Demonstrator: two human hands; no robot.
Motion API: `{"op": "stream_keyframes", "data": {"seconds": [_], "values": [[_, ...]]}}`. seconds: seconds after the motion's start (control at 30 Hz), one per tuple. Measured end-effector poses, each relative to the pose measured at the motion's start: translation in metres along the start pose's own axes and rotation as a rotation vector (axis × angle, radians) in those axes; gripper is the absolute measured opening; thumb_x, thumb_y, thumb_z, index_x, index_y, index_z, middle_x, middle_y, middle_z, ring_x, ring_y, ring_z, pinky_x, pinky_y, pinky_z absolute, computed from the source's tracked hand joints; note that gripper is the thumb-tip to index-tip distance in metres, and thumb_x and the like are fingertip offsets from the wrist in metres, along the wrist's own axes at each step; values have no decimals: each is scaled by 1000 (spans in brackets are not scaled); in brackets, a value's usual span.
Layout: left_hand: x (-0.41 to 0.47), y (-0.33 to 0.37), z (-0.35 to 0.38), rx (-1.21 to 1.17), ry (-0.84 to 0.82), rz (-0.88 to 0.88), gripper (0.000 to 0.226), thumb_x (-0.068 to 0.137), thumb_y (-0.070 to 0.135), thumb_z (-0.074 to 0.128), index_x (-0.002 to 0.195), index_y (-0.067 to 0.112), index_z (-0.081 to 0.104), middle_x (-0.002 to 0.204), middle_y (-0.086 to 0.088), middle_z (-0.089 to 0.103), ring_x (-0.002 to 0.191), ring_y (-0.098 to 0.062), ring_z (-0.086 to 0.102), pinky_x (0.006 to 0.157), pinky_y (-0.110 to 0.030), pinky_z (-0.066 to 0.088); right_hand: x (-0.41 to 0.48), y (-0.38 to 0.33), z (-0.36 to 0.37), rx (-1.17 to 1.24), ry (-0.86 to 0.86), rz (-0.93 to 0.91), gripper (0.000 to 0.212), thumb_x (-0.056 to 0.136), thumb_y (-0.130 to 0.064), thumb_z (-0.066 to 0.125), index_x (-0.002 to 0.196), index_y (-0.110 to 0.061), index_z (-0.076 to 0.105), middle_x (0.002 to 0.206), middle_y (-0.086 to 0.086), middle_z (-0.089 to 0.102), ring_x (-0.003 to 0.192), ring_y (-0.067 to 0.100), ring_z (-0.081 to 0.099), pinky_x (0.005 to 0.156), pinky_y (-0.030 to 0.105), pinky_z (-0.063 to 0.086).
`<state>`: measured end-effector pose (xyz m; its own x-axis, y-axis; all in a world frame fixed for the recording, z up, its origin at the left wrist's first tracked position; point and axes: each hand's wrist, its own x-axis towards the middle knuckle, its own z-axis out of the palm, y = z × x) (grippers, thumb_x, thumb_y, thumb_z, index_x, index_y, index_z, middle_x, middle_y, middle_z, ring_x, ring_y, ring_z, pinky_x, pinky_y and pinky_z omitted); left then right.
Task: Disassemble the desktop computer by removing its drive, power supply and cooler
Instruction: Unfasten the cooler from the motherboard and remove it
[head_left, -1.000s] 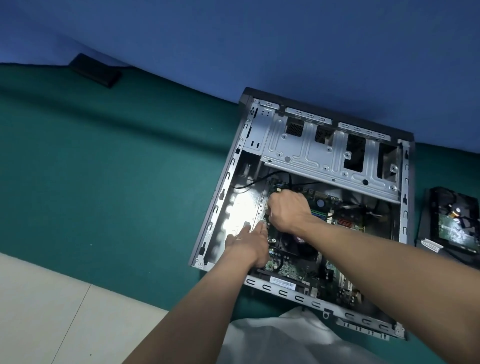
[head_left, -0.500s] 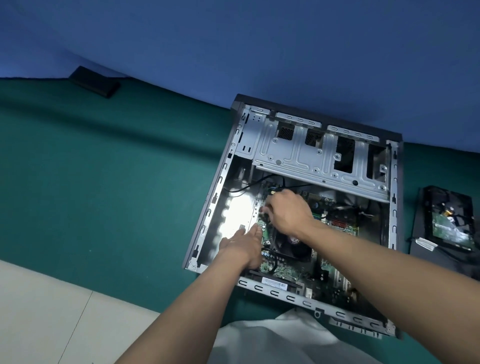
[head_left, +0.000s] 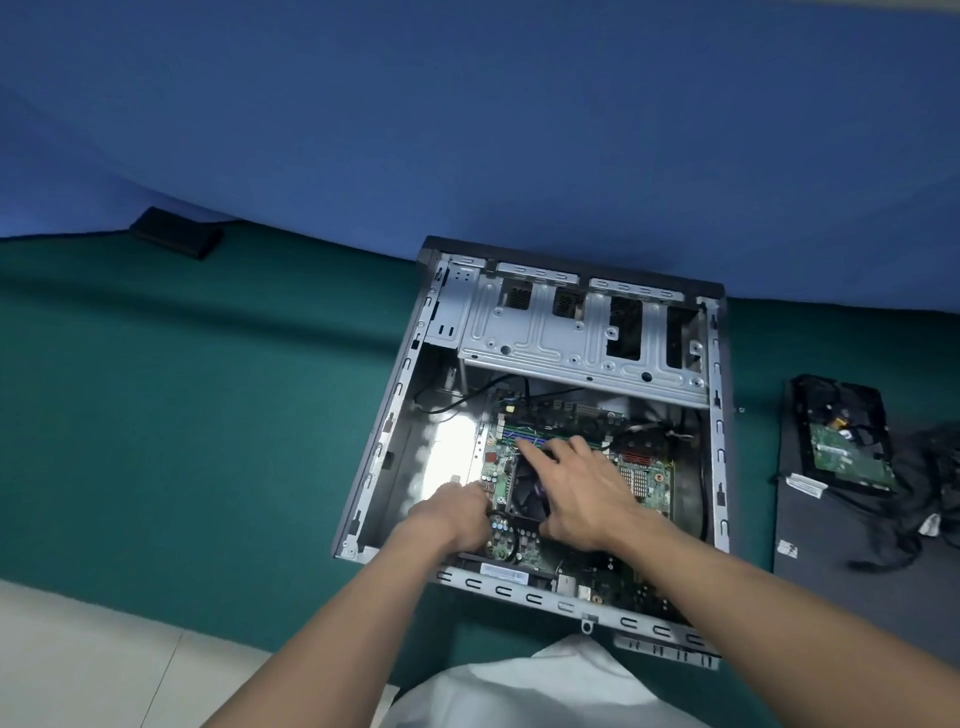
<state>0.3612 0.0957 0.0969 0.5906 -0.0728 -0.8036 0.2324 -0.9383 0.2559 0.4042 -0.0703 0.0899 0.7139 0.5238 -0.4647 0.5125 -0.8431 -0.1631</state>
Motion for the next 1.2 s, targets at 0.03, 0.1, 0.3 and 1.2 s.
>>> {"op": "stream_keyframes", "data": {"seconds": [0.03, 0.1, 0.3, 1.2], "values": [[-3, 1, -1, -37, 16, -25, 37, 93, 12, 47, 129, 11, 54, 135, -11, 52, 119, -28, 51, 98, -41, 46, 0, 1, -4, 23, 7, 7, 112, 68, -35, 79, 151, -27, 3, 145, 9, 38, 127, 27, 35, 103, 44, 37], [-11, 3, -3, -139, 37, -42, 33, 91, 9, 47, 121, 10, 60, 122, -10, 60, 108, -26, 57, 92, -38, 49, -2, 4, -16, 84, 34, 11, 113, 65, -42, 80, 151, -28, 8, 143, 7, 40, 125, 26, 38, 98, 43, 41], [-30, 20, -8, -137, 84, -59, 35, 91, 10, 37, 123, 7, 52, 126, -13, 56, 112, -31, 54, 91, -39, 45, -34, 15, -64, 322, 117, 63, 117, 56, -58, 76, 150, -32, 11, 136, -1, 44, 125, 25, 39, 95, 42, 41], [-5, 196, 32, 448, 518, 473, 64, 101, 46, 2, 140, 8, -32, 148, -9, -38, 140, -19, -33, 117, -32, -15, -221, 182, 53, 722, 369, 1024, 94, 58, -55, 79, 136, -18, 41, 116, 5, 61, 111, 32, 50, 77, 40, 48]]}}
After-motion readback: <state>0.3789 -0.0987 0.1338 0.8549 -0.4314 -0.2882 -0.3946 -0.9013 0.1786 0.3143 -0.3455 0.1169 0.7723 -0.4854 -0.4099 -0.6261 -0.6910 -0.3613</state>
